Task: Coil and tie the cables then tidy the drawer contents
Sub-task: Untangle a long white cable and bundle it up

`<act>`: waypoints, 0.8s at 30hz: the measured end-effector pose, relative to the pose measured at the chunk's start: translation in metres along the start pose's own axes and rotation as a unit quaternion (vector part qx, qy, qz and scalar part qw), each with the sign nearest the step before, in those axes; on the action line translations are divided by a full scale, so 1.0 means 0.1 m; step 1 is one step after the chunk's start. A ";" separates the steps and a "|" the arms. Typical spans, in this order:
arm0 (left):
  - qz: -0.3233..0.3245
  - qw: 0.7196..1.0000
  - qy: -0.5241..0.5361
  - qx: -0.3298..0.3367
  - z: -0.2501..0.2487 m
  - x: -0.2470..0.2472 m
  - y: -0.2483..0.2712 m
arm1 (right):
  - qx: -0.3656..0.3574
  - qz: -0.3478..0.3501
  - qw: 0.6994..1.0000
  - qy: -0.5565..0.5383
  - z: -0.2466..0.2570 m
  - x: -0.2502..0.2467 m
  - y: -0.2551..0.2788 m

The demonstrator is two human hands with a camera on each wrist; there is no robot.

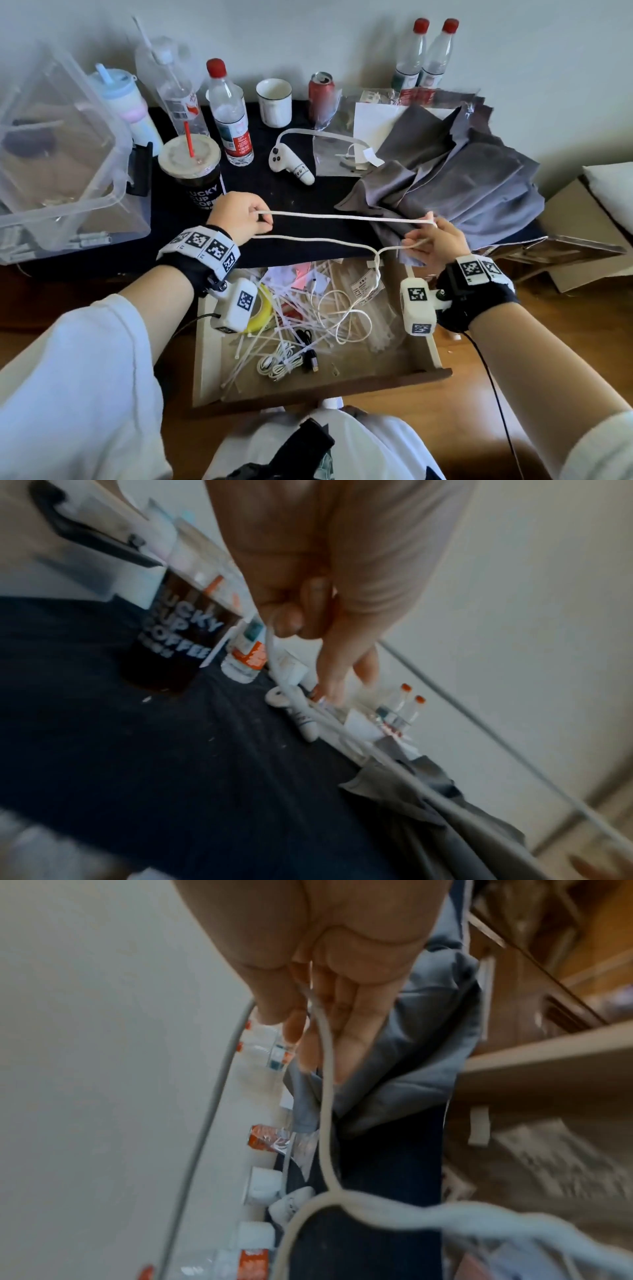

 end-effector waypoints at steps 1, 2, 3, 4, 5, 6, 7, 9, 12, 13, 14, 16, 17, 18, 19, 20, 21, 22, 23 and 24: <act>-0.045 0.993 0.104 -0.033 0.10 -0.02 0.00 | 0.026 0.027 0.998 -0.040 -0.02 0.07 0.05; -0.090 0.962 0.245 -0.080 0.21 -0.03 0.02 | 0.043 0.056 0.996 -0.063 -0.02 0.15 0.10; -0.118 0.904 0.387 -0.141 0.33 0.03 0.05 | 0.052 0.084 0.992 -0.078 0.01 0.23 0.16; -0.106 0.835 0.500 -0.203 0.37 0.18 0.09 | 0.057 0.112 0.988 -0.091 0.05 0.31 0.22; -0.063 0.781 0.567 -0.254 0.35 0.34 0.12 | 0.060 0.138 0.983 -0.104 0.10 0.40 0.29; -0.008 0.747 0.603 -0.281 0.28 0.48 0.15 | 0.060 0.163 0.977 -0.122 0.14 0.49 0.34; 0.045 0.725 0.622 -0.291 0.18 0.61 0.18 | 0.060 0.184 0.971 -0.142 0.18 0.58 0.39; 0.107 0.700 0.636 -0.305 0.01 0.81 0.26 | 0.064 0.202 0.960 -0.182 0.24 0.74 0.47; 0.146 0.703 0.612 -0.331 -0.16 1.08 0.38 | 0.077 0.208 0.944 -0.242 0.30 0.94 0.52; 0.180 0.706 0.596 -0.337 -0.22 1.18 0.44 | 0.080 0.208 0.938 -0.264 0.31 0.98 0.52; 0.226 0.714 0.574 -0.331 -0.29 1.28 0.50 | 0.080 0.208 0.934 -0.278 0.34 1.01 0.54; 0.307 0.746 0.513 -0.294 -0.40 1.42 0.61 | 0.077 0.214 0.933 -0.279 0.37 1.05 0.57; 0.317 0.766 0.484 -0.279 -0.41 1.44 0.64 | 0.072 0.218 0.935 -0.269 0.38 1.07 0.59; 0.313 0.787 0.461 -0.265 -0.42 1.43 0.64 | 0.063 0.220 0.940 -0.254 0.39 1.07 0.60; 0.304 0.803 0.444 -0.257 -0.41 1.41 0.64 | 0.046 0.220 0.948 -0.228 0.39 1.07 0.59; 0.293 0.812 0.438 -0.251 -0.41 1.38 0.62 | 0.023 0.221 0.956 -0.191 0.41 1.06 0.59; 0.280 0.819 0.436 -0.246 -0.41 1.34 0.60 | -0.003 0.222 0.964 -0.147 0.42 1.06 0.59; 0.267 0.826 0.434 -0.241 -0.40 1.30 0.57 | -0.026 0.222 0.969 -0.105 0.42 1.05 0.60; 0.255 0.832 0.431 -0.237 -0.39 1.26 0.55 | -0.044 0.218 0.972 -0.073 0.40 1.04 0.59; 0.245 0.837 0.430 -0.233 -0.39 1.22 0.53 | -0.058 0.218 0.973 -0.051 0.39 1.03 0.61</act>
Point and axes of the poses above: each hand's wrist, its own y-axis away from the middle knuckle, its own x-axis out of the palm, z = x × y, the point moved 8 cm from there along -y, towards the middle knuckle, and after that the axes turned 13 degrees about y, right-handed, at the moved point
